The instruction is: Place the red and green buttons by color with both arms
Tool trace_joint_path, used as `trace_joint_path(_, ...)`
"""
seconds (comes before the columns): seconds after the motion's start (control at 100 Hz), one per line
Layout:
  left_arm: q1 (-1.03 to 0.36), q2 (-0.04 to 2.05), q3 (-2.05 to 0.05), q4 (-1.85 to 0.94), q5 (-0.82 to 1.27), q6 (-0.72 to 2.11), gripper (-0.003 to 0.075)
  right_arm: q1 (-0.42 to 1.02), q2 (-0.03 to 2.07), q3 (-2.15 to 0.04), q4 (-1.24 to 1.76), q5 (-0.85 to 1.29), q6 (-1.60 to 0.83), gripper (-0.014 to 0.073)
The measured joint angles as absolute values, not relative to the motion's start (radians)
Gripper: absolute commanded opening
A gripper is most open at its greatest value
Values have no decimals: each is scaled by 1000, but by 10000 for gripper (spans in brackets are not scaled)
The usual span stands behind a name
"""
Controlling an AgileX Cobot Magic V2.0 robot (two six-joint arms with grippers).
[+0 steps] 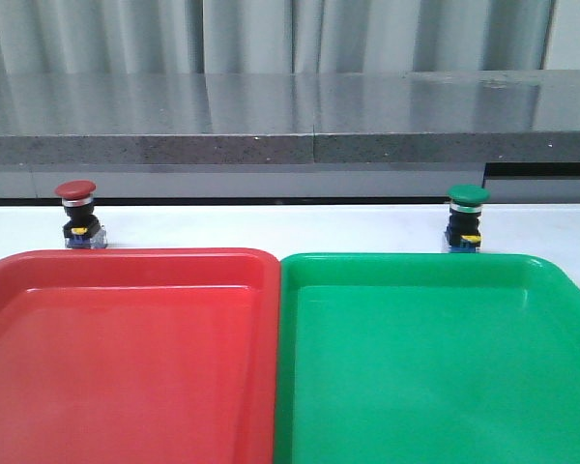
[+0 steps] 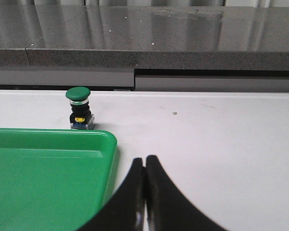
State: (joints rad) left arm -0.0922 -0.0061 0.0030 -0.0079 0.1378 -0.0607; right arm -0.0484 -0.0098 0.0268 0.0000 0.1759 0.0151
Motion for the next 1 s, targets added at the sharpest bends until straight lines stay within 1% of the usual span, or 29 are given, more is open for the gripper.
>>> trace_joint_path(0.7, -92, -6, -8, -32, 149, -61, -19, -48, -10, 27, 0, 176, 15, -67)
trace_joint_path(0.81, -92, 29, -70, -42, 181, -61, -19, -48, -10, 27, 0, 176, 15, -67)
trace_joint_path(1.0, -92, 206, -263, -72, 297, -61, -19, -48, -10, 27, 0, 175, 15, -67)
